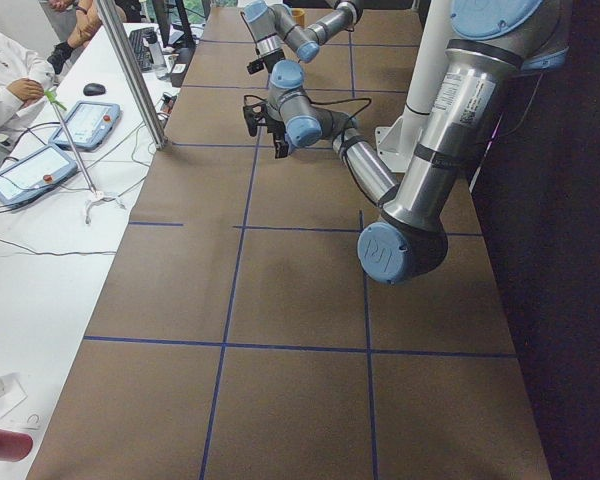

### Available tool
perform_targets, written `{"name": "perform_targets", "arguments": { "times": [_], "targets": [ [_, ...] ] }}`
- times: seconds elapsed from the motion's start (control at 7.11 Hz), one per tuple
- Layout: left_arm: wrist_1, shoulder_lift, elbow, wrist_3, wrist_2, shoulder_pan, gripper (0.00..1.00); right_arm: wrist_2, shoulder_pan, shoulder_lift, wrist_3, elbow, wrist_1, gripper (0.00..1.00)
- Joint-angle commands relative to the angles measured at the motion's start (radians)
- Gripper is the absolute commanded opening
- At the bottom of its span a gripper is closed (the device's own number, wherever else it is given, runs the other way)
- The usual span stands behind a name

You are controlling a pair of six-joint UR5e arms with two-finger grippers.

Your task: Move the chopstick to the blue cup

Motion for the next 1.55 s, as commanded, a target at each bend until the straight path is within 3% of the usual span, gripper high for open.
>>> {"name": "perform_targets", "arguments": {
  "times": [0.0, 0.14, 0.42, 0.56, 0.84, 1.12, 1.41],
  "targets": [
    [0.001, 0.007, 0.003, 0.012, -0.003, -0.003, 1.00, 0.002, 0.043, -0.002, 0.012, 0.029, 0.001, 0.99],
    [0.001, 0.013, 0.006, 0.062, -0.047, -0.012, 1.00, 0.014, 0.092, -0.031, 0.032, 0.079, -0.001, 1.00],
    [0.001, 0.099, 0.009, 0.209, -0.139, -0.088, 1.00, 0.101, 0.294, -0.246, 0.020, 0.272, -0.007, 1.00],
    [0.001, 0.166, 0.010, 0.336, -0.203, -0.148, 1.00, 0.085, 0.377, -0.337, -0.036, 0.319, -0.005, 1.00],
    [0.002, 0.307, 0.010, 0.620, -0.242, -0.245, 1.00, 0.058, 0.494, -0.527, -0.417, 0.333, -0.007, 1.00],
    [0.030, 0.442, 0.032, 0.966, -0.275, -0.414, 1.00, -0.098, 0.556, -0.722, -0.825, 0.335, -0.010, 1.00],
    [0.056, 0.493, 0.093, 1.273, -0.272, -0.553, 1.00, -0.163, 0.680, -0.804, -1.205, 0.283, -0.078, 1.00]
  ]
}}
